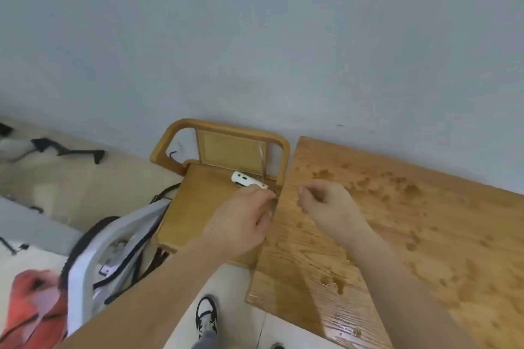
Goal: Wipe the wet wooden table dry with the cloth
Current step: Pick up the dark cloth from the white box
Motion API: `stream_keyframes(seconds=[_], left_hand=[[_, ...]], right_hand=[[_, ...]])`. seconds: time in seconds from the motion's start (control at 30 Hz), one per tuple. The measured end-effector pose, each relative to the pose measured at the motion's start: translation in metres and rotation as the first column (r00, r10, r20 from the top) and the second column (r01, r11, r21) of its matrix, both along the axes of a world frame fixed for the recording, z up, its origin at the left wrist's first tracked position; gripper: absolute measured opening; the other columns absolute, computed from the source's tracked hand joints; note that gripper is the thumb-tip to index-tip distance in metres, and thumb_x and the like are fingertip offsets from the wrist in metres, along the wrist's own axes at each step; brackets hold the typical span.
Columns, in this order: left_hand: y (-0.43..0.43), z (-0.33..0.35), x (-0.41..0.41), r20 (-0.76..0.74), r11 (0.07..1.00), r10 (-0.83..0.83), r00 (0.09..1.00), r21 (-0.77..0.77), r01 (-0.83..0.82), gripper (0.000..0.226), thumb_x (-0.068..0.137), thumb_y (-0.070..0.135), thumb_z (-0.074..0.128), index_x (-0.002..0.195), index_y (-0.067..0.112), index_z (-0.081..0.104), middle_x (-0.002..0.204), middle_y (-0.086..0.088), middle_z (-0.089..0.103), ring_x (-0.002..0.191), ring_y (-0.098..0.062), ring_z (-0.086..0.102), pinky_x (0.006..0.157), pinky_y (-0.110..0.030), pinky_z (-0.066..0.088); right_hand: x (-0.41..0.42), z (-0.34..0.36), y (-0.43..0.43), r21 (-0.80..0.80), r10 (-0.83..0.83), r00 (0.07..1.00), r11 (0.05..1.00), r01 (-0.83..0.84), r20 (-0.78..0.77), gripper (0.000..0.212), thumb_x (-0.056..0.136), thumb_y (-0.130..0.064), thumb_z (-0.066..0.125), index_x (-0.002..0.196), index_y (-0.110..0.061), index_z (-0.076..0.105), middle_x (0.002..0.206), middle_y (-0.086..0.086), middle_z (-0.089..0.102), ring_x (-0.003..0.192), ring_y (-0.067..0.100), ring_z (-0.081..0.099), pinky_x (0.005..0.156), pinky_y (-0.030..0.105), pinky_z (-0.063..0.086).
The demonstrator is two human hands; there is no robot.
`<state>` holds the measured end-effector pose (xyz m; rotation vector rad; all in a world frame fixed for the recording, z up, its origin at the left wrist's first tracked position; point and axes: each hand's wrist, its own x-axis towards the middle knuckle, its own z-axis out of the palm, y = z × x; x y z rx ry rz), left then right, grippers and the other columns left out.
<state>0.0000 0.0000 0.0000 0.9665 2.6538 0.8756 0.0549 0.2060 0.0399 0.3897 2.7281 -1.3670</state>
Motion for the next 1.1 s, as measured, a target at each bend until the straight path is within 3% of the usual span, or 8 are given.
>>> stream_keyframes(seconds=[0.17, 0.23, 0.4, 0.53, 0.67, 0.83, 1.03, 1.1], left_hand=[[-0.106, -0.015, 0.034, 0.081, 0.932, 0.36, 0.929, 0.0, -0.362, 0.042, 0.098, 0.029, 0.056, 0.139, 0.024, 0.059, 0.126, 0.005, 0.062, 0.11, -0.015, 0.061, 0.091, -0.037, 0.054], [-0.152, -0.021, 0.049, 0.094, 0.888, 0.458, 0.884, -0.001, -0.46, 0.04, 0.098, 0.025, 0.057, 0.138, 0.021, 0.059, 0.127, 0.002, 0.064, 0.106, -0.016, 0.063, 0.09, -0.036, 0.054], [-0.259, -0.03, 0.083, 0.124, 0.751, 0.658, 0.743, -0.028, -0.66, 0.035, 0.095, 0.019, 0.056, 0.128, 0.021, 0.065, 0.115, 0.001, 0.067, 0.1, -0.016, 0.064, 0.087, -0.035, 0.054], [-0.35, -0.046, 0.109, 0.106, 0.638, 0.768, 0.632, -0.038, -0.769, 0.031, 0.092, 0.013, 0.058, 0.122, 0.016, 0.068, 0.109, -0.002, 0.07, 0.097, -0.022, 0.066, 0.084, -0.036, 0.054], [-0.434, -0.067, 0.139, 0.117, 0.517, 0.854, 0.507, -0.076, -0.853, 0.03, 0.09, 0.014, 0.059, 0.118, 0.012, 0.069, 0.105, -0.005, 0.07, 0.095, -0.026, 0.065, 0.082, -0.044, 0.055], [-0.499, -0.083, 0.172, 0.175, 0.36, 0.923, 0.341, -0.087, -0.929, 0.033, 0.091, 0.011, 0.062, 0.124, 0.012, 0.067, 0.112, -0.005, 0.069, 0.097, -0.028, 0.065, 0.084, -0.046, 0.055], [-0.549, -0.097, 0.193, 0.239, 0.158, 0.963, 0.123, -0.132, -0.979, 0.034, 0.092, 0.016, 0.059, 0.125, 0.015, 0.066, 0.114, -0.002, 0.069, 0.098, -0.025, 0.065, 0.088, -0.04, 0.053], [-0.566, -0.095, 0.192, 0.255, 0.096, 0.966, 0.052, -0.163, -0.982, 0.034, 0.094, 0.014, 0.059, 0.128, 0.015, 0.066, 0.117, -0.002, 0.068, 0.104, -0.024, 0.064, 0.091, -0.036, 0.05]], right_hand=[[-0.027, -0.011, -0.097, -0.12, 0.257, 0.966, 0.96, -0.252, 0.028, 0.026, 0.105, -0.03, 0.052, 0.089, -0.02, 0.07, 0.087, 0.013, 0.07, 0.077, 0.025, 0.064, 0.073, 0.041, 0.052], [-0.035, -0.013, -0.143, -0.115, 0.362, 0.932, 0.927, -0.358, 0.022, 0.025, 0.105, -0.029, 0.053, 0.088, -0.019, 0.07, 0.086, 0.011, 0.071, 0.075, 0.02, 0.063, 0.07, 0.037, 0.049], [-0.047, -0.027, -0.266, -0.141, 0.573, 0.819, 0.815, -0.562, 0.046, 0.018, 0.102, -0.021, 0.059, 0.093, -0.017, 0.073, 0.087, 0.011, 0.074, 0.088, 0.03, 0.07, 0.085, 0.045, 0.056], [-0.053, -0.043, -0.37, -0.124, 0.731, 0.676, 0.683, -0.72, 0.099, 0.027, 0.104, -0.024, 0.055, 0.095, -0.004, 0.07, 0.088, 0.024, 0.071, 0.084, 0.039, 0.07, 0.079, 0.042, 0.06], [-0.055, -0.055, -0.465, -0.091, 0.832, 0.527, 0.546, -0.833, 0.171, 0.029, 0.103, -0.031, 0.054, 0.1, -0.008, 0.07, 0.097, 0.026, 0.07, 0.091, 0.044, 0.068, 0.088, 0.06, 0.055], [-0.051, -0.057, -0.567, -0.061, 0.89, 0.411, 0.43, -0.901, 0.197, 0.021, 0.102, -0.029, 0.054, 0.103, -0.018, 0.072, 0.099, 0.016, 0.074, 0.095, 0.036, 0.07, 0.09, 0.053, 0.057], [-0.054, -0.064, -0.667, -0.023, 0.959, 0.169, 0.179, -0.984, 0.227, 0.024, 0.102, -0.029, 0.052, 0.103, -0.022, 0.075, 0.093, -0.001, 0.075, 0.092, 0.02, 0.069, 0.086, 0.035, 0.055], [-0.059, -0.065, -0.698, -0.042, 0.97, 0.086, 0.098, -0.994, 0.226, 0.024, 0.102, -0.029, 0.051, 0.095, -0.023, 0.073, 0.091, 0.003, 0.074, 0.091, 0.024, 0.069, 0.088, 0.038, 0.057]])
